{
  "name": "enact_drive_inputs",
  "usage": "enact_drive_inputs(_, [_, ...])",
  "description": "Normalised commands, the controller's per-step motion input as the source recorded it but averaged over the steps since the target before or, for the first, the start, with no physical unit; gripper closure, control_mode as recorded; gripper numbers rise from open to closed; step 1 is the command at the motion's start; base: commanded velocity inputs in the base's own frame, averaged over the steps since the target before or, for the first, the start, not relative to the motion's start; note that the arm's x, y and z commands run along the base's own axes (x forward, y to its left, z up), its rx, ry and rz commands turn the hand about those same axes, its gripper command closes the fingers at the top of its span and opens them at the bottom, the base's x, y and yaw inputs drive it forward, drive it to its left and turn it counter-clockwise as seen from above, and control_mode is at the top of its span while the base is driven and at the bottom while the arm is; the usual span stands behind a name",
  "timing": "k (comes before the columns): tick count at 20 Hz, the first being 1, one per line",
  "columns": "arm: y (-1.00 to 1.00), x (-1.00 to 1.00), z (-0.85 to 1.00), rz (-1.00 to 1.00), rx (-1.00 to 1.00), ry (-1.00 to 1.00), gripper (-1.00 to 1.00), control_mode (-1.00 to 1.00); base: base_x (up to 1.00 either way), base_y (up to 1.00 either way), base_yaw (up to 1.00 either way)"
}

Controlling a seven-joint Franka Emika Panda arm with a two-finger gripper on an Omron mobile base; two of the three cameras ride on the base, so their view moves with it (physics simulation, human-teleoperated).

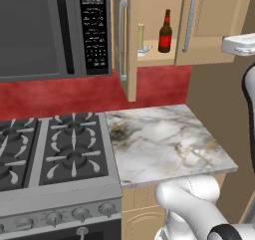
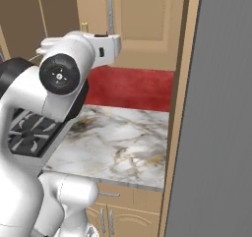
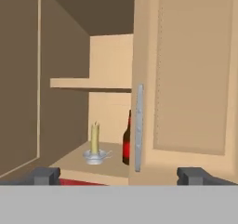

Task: Get the candle and the beer from the cabinet and move them to the dining counter.

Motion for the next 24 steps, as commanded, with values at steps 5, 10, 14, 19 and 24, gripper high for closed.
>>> enact_drive_inputs(5, [-0.06, 0.17, -0.16, -0.16, 0.0, 0.0, -1.0, -1.0, 0.0, 0.0, 0.0])
enact_drive_inputs(10, [-0.01, 0.16, -0.19, -0.12, 0.0, 0.0, -1.0, -1.0, 0.0, 0.0, 0.0])
enact_drive_inputs(14, [0.0, 0.01, -0.19, 0.0, 0.0, -0.01, -1.0, -1.0, 0.0, 0.0, 0.0])
enact_drive_inputs(19, [0.0, 0.16, -0.11, 0.0, 0.0, -0.07, -1.0, -1.0, 0.0, 0.0, 0.0])
enact_drive_inputs(24, [0.0, 0.09, 0.0, 0.03, 0.0, -0.16, -1.0, -1.0, 0.0, 0.0, 0.0])
